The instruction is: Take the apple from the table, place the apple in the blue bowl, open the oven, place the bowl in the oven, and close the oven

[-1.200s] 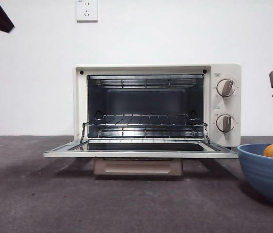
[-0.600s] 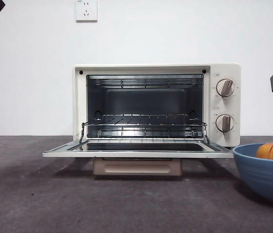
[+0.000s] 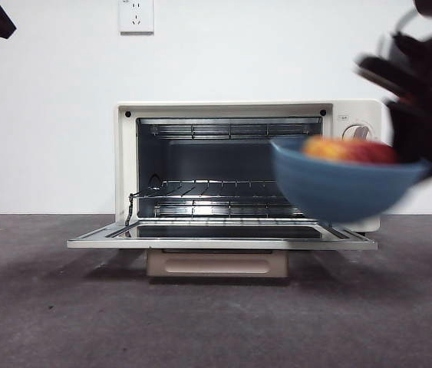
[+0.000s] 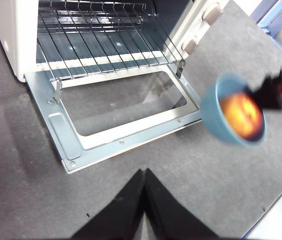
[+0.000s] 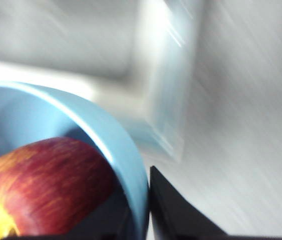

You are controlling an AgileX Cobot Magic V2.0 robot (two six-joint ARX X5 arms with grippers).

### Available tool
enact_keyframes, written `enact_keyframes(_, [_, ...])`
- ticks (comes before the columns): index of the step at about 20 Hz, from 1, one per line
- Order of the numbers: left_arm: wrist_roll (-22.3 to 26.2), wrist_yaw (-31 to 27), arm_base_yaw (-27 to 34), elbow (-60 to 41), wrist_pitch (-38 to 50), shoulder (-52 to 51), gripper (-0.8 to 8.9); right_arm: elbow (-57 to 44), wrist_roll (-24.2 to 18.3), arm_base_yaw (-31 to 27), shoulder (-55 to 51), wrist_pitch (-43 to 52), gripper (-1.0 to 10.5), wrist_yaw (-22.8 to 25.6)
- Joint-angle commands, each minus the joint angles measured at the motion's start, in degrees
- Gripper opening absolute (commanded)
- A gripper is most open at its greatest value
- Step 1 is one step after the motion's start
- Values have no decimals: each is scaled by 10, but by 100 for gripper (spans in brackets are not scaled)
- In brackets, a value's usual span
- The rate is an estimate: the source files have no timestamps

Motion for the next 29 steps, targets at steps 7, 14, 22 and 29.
enact_keyframes(7, [16,-1,-4,2,7,5,7,133,119,14,129,92,3,32])
enact_keyframes(14, [16,-1,-4,2,7,5,7,219,174,20,236,121,3,46])
enact_keyframes(22, [15,-1,-4,2,7,5,7,226,226,20,278,187,3,71])
enact_keyframes(29, [15,-1,-4,2,7,5,7,226,232,20,278,193,4,101])
